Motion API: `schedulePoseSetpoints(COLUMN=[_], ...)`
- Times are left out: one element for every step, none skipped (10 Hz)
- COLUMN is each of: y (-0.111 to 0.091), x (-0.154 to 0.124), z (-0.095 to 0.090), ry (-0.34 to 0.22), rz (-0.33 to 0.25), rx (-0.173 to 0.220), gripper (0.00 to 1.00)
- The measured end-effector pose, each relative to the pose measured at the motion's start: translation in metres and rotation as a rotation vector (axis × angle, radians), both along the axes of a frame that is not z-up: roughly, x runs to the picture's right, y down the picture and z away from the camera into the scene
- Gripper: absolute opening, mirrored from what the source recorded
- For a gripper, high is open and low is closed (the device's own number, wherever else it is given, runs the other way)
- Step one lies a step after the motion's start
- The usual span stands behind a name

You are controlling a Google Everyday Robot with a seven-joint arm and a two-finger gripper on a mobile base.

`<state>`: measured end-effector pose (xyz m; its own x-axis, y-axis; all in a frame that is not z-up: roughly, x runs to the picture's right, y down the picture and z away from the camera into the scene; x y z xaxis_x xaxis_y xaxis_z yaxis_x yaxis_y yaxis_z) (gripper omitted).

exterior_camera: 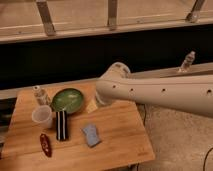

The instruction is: Pick up the ceramic cup

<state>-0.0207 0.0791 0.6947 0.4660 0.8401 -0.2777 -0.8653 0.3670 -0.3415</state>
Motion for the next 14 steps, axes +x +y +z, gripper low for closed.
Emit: schedulePoseSetpoints(y=[0.0, 0.0, 0.0, 0.0, 0.0, 0.0, 0.0, 0.0, 0.0, 0.0, 0.001, 0.003, 0.003, 0.003], x=[0.0, 0.0, 0.0, 0.0, 0.0, 0.0, 0.0, 0.0, 0.0, -0.001, -0.011, -0.026, -0.045, -0.064], z=[0.0, 0.0, 0.0, 0.0, 0.0, 0.0, 0.0, 0.0, 0.0, 0.0, -0.001, -0.001, -0.001, 0.0], ry=[0.0, 0.0, 0.0, 0.0, 0.0, 0.0, 0.0, 0.0, 0.001, 0.001, -0.012, -0.03, -0.05, -0.07], rz=[0.0, 0.0, 0.0, 0.0, 0.0, 0.0, 0.0, 0.0, -0.003, -0.009, -0.045, -0.082, -0.12, -0.151], rx=[0.0, 0.0, 0.0, 0.0, 0.0, 0.0, 0.0, 0.0, 0.0, 0.001, 0.006, 0.008, 0.011, 0.014], gripper=[0.8, 0.8, 0.8, 0.8, 0.8, 0.8, 0.8, 0.8, 0.8, 0.8, 0.8, 0.8, 0.8, 0.8])
